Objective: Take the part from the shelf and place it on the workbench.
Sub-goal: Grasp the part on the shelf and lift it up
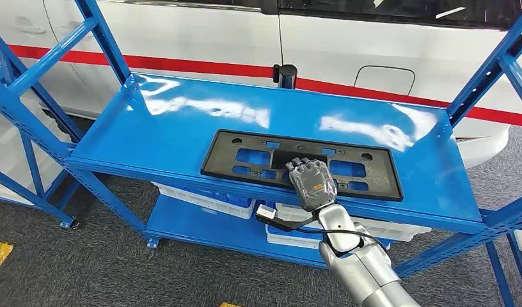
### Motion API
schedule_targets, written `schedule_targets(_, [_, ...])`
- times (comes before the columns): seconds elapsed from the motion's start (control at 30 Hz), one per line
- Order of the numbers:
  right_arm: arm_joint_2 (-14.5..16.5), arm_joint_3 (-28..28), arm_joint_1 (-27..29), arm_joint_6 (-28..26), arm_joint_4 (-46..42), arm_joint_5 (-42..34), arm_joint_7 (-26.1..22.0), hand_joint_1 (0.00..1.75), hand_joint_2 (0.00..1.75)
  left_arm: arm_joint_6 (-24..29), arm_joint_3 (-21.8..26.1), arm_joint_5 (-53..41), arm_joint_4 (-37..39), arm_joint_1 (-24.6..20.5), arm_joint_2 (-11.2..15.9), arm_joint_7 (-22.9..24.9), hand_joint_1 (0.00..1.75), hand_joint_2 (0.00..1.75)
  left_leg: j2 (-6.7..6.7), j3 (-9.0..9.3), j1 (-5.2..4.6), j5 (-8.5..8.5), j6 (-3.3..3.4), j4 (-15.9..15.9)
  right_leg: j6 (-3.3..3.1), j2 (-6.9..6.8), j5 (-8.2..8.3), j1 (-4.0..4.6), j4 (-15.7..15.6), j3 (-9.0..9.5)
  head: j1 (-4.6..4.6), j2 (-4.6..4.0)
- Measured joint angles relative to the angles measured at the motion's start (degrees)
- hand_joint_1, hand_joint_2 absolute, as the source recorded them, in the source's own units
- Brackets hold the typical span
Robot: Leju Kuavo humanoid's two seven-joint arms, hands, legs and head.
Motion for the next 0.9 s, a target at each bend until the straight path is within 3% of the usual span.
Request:
schedule_targets(0.47, [0.14,-2.91,0.06,-1.54,0.61,0.05,-2.39,1.75,1.75,0.02,0.31,-0.21,0.00,-0.06,0.13,-0.65,0.00,1.75,0.00,0.00,-0.01,0.00,0.00,0.00,0.00,0.00,0.00,-0.02,0.00,0.01,-0.01,0.00])
schedule_targets(0.6, [-0.13,-3.70,1.20,-5.77,-0.93,0.07,-0.99,1.75,1.75,0.44,0.67,0.33,0.00,-0.08,0.14,-1.16,0.00,1.75,-0.04,0.04,-0.02,0.00,0.00,0.01,0.00,-0.01,0.00,-0.02,0.00,-0.02,0.00,0.00])
schedule_targets(0.73, [-3.10,-4.70,5.17,-11.60,-11.57,-0.02,2.55,1.75,1.75,2.54,1.31,0.50,0.00,-0.08,0.21,0.34,0.00,1.75,-0.05,-0.03,-0.06,-0.01,0.01,0.02,0.01,-0.02,-0.01,-0.05,0.00,-0.10,-0.02,0.00])
schedule_targets(0.9, [-5.85,-9.22,11.69,-12.76,-28.28,-0.07,-0.74,1.75,1.75,3.53,1.81,0.42,0.00,-0.08,0.58,1.18,0.00,1.75,0.01,-0.14,-0.07,-0.15,-0.09,0.01,0.02,0.10,-0.03,-0.08,-0.01,-0.14,-0.02,0.00])
